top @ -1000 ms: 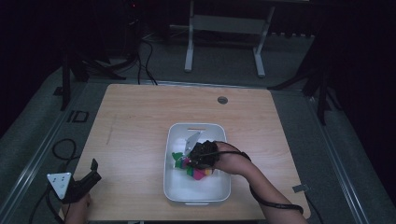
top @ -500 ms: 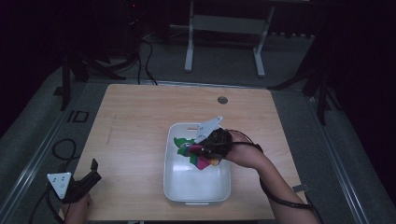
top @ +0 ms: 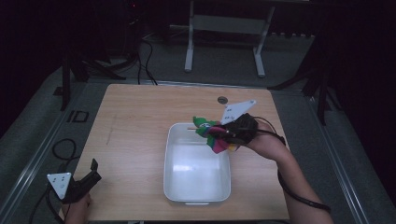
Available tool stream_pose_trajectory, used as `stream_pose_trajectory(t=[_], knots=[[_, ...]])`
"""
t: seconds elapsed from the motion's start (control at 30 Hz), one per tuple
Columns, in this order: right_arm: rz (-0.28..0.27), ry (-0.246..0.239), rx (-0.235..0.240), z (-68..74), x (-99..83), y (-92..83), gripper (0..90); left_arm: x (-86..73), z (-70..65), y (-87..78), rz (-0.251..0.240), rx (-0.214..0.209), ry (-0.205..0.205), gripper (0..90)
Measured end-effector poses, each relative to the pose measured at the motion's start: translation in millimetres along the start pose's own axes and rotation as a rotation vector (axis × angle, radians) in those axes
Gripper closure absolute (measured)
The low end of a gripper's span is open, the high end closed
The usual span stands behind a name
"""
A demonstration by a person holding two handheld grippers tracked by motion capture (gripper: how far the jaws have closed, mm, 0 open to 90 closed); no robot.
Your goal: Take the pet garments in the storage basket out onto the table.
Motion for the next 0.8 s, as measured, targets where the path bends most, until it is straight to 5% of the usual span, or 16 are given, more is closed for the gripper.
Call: stream_pose_trajectory(t=[0.3,0.8], knots=[[-0.004,0.083,-0.074,-23.9,-34.3,-31.3,76.9,0.0,-0.2,0.1,0.003,0.001,0.004,1.9],[0.03,0.229,-0.186,-54.8,-102.6,-57.4,76.8,0.0,-0.4,0.2,0.006,0.005,0.007,1.8]])
Point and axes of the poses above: each handheld gripper's, and its own axes: y roughly forward along the jaws, x roughly out of its top, z roughly to its left, the point moved 2 cm from there along y, roughly forward along the jaws
